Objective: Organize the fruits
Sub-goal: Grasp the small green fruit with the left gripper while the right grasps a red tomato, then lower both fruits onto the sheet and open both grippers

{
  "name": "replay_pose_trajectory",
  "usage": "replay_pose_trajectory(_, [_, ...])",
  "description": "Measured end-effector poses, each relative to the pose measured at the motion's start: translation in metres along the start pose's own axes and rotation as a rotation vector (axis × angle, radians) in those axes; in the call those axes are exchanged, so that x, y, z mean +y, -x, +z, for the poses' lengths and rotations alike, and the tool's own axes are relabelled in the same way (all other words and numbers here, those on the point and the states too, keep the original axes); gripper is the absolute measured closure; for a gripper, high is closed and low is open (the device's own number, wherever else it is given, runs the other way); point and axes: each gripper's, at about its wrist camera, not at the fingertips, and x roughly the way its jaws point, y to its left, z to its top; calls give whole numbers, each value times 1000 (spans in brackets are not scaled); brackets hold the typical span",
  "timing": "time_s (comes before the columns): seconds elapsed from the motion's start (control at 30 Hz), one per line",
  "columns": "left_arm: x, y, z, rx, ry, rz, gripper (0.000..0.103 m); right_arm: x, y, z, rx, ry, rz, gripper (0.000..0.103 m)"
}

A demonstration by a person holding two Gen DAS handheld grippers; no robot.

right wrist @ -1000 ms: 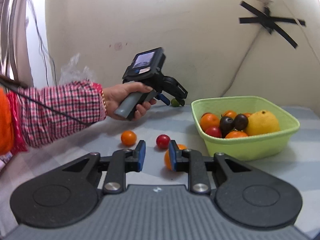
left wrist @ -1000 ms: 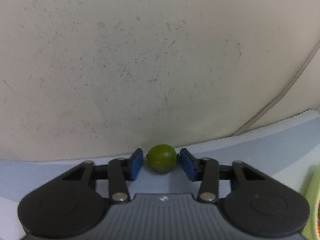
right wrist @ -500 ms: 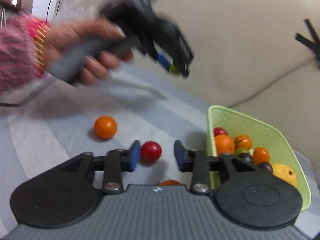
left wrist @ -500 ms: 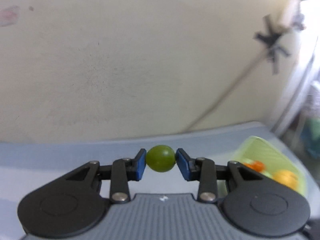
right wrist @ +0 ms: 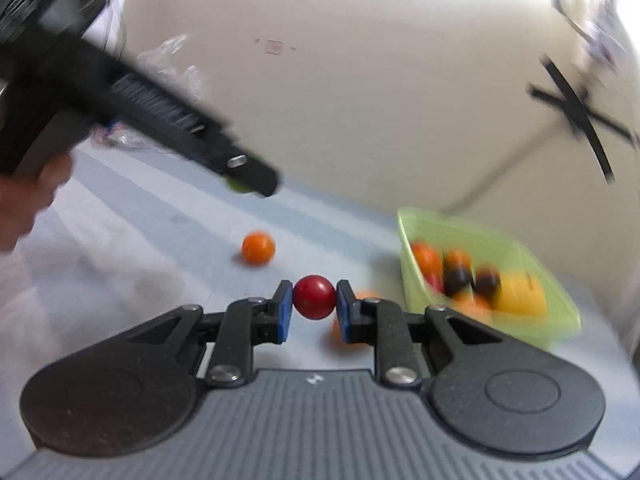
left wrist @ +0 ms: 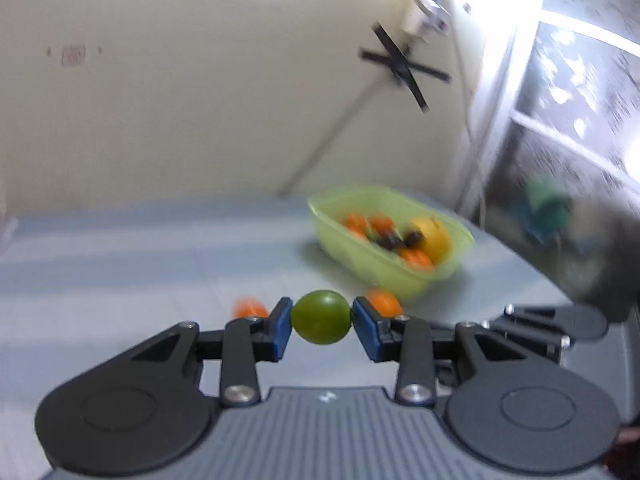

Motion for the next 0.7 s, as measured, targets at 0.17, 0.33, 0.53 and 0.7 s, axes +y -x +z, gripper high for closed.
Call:
replay_pose_trajectory(0.17, [-36,0,-42,52,-42,-17,69,0,34,-33,54,-131,-22,77])
replay_pose_trajectory(0.33, [-62,-1,-58,58,-82,14,69,-8,45,-49,78,-224,-14,77])
replay_pose_trajectory(0.53, [-70,-4,-76,88,-119,77,68,0,42,-55,73,-210,-17,76])
replay_pose_trajectory(0.7, [-78,-1,-80,77,-158,116,64,4,43,-61,69,-183,-27,75])
